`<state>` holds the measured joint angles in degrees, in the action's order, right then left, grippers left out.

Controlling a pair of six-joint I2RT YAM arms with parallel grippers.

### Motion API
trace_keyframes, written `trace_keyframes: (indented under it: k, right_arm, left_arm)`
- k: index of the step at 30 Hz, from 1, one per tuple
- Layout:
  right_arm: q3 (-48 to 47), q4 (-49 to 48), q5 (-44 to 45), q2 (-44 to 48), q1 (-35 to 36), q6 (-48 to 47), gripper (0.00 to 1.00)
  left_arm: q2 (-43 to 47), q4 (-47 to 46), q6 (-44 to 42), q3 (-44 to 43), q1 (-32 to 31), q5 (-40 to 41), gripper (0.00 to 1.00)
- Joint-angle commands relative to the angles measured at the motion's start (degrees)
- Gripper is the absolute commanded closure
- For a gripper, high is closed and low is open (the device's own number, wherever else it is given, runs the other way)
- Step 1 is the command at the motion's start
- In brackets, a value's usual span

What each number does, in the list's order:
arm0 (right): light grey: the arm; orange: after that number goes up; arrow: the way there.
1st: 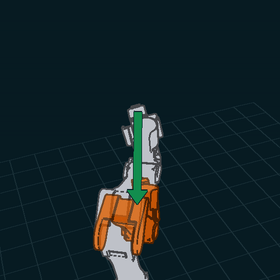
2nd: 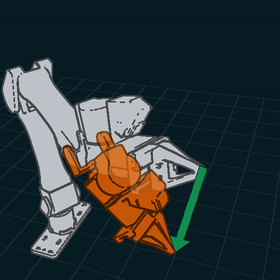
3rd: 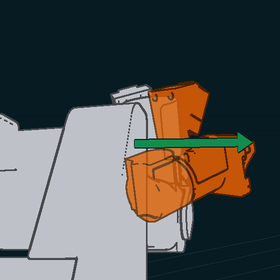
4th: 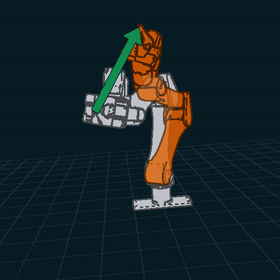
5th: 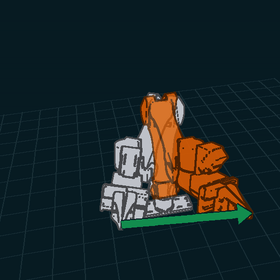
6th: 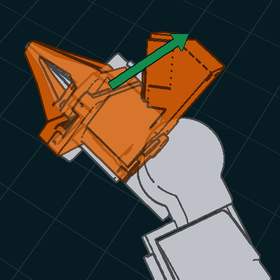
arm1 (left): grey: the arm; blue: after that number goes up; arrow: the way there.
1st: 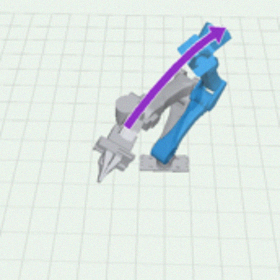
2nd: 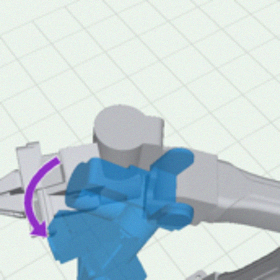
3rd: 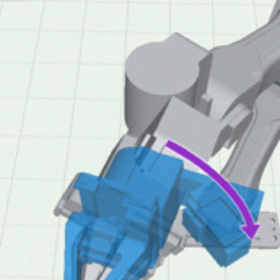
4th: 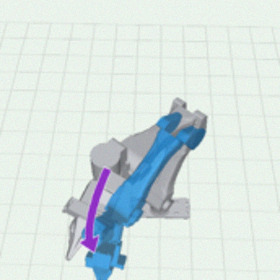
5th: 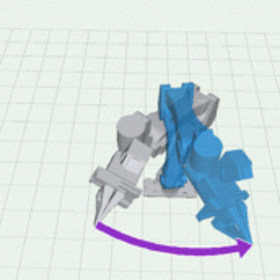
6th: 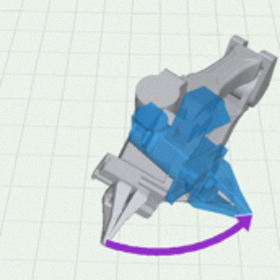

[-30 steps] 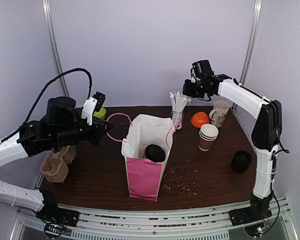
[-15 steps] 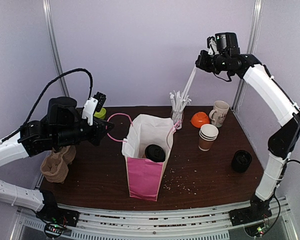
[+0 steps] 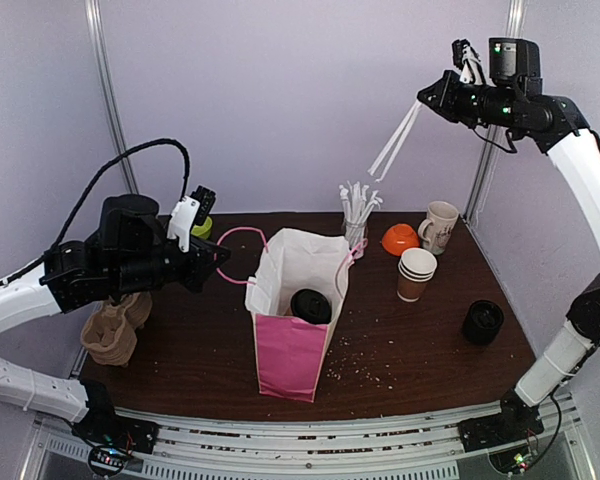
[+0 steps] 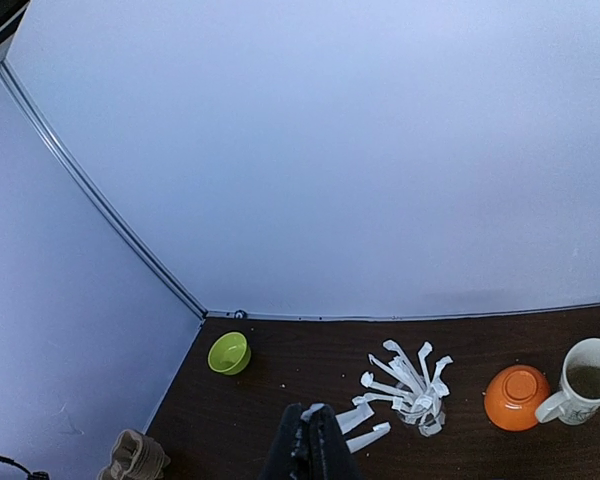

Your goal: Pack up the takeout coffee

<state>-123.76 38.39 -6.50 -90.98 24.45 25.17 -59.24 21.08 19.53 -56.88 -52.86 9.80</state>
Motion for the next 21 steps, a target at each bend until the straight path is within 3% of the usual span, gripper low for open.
trace_keyframes:
  k: [1,9,21]
  right_arm:
    - [4.79,0.54,-0.16,1.07,-0.21,-1.51,1.00]
    - [12.05,-9.21,4.09,0.00,-0.28,-1.50,1.00]
    - [11.55,-15.26,7.07,-5.03,-0.32,-1.32,1.00]
  left_arm:
    - [-0.03,-2.55,0.70,-0.85,0.39,-0.75,1.00]
    - [0.12,-2.44,0.94,-1.05,0.39,-0.70,1.00]
    - [0.71,-1.48,1.21,-1.23,0.39,0.01,1.00]
